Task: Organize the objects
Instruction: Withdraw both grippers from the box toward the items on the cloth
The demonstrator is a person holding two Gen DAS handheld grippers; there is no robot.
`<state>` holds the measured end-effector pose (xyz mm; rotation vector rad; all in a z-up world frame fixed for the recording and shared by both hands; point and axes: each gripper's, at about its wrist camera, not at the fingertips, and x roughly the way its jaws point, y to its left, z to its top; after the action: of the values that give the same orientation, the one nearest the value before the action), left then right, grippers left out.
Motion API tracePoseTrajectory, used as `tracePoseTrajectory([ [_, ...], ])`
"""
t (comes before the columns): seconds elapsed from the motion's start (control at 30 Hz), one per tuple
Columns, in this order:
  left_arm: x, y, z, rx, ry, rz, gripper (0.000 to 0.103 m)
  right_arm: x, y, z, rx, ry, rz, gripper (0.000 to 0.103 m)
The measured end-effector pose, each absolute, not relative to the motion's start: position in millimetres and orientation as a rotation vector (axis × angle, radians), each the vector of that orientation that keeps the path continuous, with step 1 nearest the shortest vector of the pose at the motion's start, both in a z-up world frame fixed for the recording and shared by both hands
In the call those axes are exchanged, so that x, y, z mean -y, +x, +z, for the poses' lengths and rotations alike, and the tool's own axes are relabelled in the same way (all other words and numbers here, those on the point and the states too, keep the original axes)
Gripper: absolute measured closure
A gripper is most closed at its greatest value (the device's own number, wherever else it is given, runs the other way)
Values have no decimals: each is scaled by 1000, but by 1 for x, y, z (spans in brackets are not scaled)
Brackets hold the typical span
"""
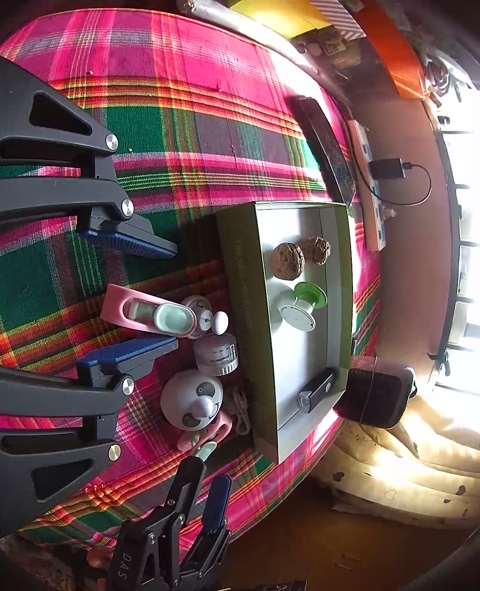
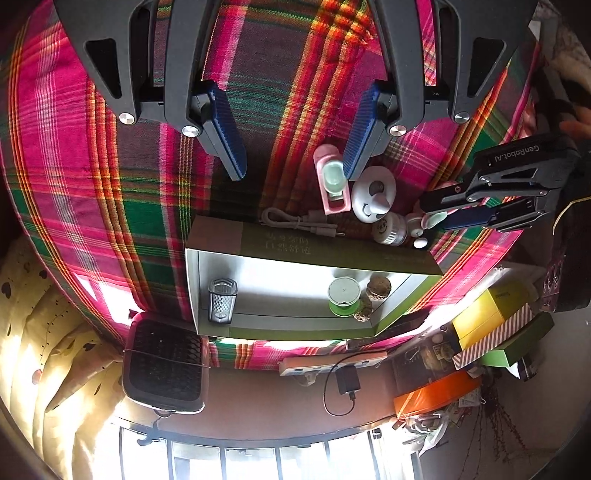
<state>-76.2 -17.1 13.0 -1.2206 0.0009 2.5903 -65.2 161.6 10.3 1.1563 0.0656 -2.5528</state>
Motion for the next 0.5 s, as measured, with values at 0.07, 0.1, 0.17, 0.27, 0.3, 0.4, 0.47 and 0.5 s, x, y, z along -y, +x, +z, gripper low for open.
tracePoseTrajectory([
  [0.07, 17, -76, 13, 4, -1221, 2588, 61, -160, -65, 8, -65, 1159, -2541, 48],
  [0.1, 17, -77, 13, 6, -1221, 2589, 61, -159, -65, 7, -67, 1164, -2535, 48],
  [0.17, 18, -78, 13, 12, -1221, 2591, 61, -156, -67, 5, -84, 1174, -2528, 48],
  [0.27, 20, -79, 13, 19, -1223, 2597, 61, -151, -68, 3, -108, 1172, -2515, 48],
  [0.3, 21, -79, 13, 23, -1223, 2597, 61, -150, -70, 2, -114, 1180, -2508, 48],
  [0.4, 21, -79, 13, 26, -1223, 2598, 61, -148, -73, 0, -136, 1199, -2507, 48],
  [0.47, 21, -79, 13, 22, -1223, 2599, 61, -146, -74, -1, -149, 1205, -2503, 48],
  [0.5, 21, -79, 13, 16, -1223, 2599, 61, -145, -76, -2, -158, 1210, -2502, 48],
])
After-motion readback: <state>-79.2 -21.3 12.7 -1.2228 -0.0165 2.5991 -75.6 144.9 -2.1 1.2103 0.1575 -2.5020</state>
